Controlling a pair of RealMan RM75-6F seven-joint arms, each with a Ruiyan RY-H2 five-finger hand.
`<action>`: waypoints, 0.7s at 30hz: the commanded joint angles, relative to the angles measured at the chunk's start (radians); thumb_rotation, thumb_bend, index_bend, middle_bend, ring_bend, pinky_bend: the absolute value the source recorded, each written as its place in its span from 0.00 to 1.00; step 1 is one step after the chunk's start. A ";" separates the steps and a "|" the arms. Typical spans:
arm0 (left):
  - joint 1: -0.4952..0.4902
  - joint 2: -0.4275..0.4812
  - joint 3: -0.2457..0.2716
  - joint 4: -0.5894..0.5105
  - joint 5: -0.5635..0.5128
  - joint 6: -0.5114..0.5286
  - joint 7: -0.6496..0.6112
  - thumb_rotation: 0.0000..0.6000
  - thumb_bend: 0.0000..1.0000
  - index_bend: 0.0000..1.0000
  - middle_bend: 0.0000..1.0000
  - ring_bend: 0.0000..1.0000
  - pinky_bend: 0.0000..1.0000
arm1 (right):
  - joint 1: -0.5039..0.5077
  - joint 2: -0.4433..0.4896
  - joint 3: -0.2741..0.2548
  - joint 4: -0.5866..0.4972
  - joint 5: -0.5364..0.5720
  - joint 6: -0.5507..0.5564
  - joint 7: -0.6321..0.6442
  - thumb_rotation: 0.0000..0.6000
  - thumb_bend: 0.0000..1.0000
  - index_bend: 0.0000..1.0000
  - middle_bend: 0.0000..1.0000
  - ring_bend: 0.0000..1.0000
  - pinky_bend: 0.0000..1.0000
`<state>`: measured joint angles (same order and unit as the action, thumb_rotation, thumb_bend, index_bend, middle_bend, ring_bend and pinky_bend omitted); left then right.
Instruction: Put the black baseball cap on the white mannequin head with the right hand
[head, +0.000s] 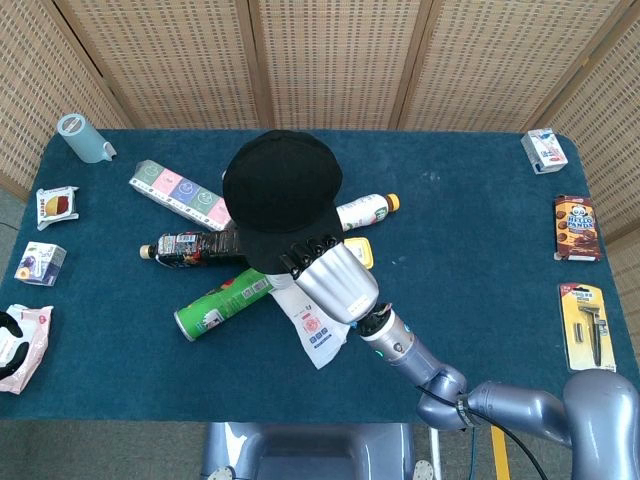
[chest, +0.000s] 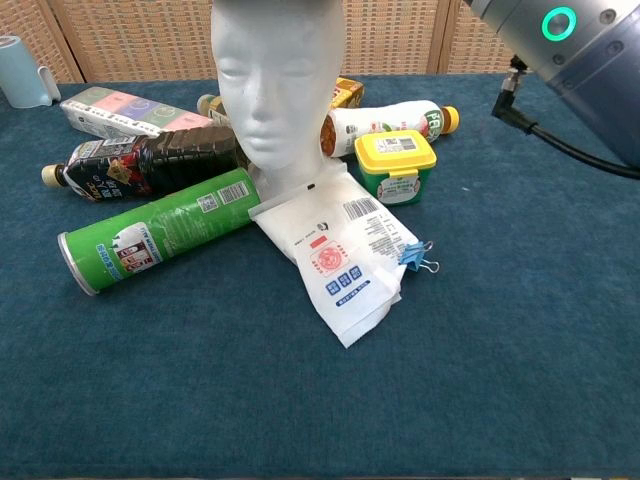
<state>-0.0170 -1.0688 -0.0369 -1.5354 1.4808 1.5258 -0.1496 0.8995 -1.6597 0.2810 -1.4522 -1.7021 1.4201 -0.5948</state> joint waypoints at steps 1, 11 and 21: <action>0.000 -0.001 0.002 0.003 0.000 -0.003 -0.002 1.00 0.32 0.53 0.44 0.36 0.35 | -0.005 -0.002 -0.010 -0.013 0.002 -0.014 -0.006 1.00 0.39 0.68 0.71 0.80 0.93; 0.003 -0.003 0.004 0.011 -0.003 -0.007 -0.011 1.00 0.32 0.53 0.44 0.36 0.35 | -0.005 -0.021 -0.016 -0.025 0.030 -0.063 -0.006 1.00 0.39 0.68 0.71 0.80 0.93; 0.006 -0.002 0.007 0.010 -0.001 -0.006 -0.012 1.00 0.32 0.53 0.44 0.36 0.35 | -0.014 -0.023 -0.034 -0.054 0.038 -0.096 -0.007 1.00 0.39 0.68 0.71 0.80 0.93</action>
<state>-0.0107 -1.0711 -0.0298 -1.5249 1.4804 1.5197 -0.1620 0.8862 -1.6824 0.2480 -1.5058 -1.6642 1.3255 -0.6020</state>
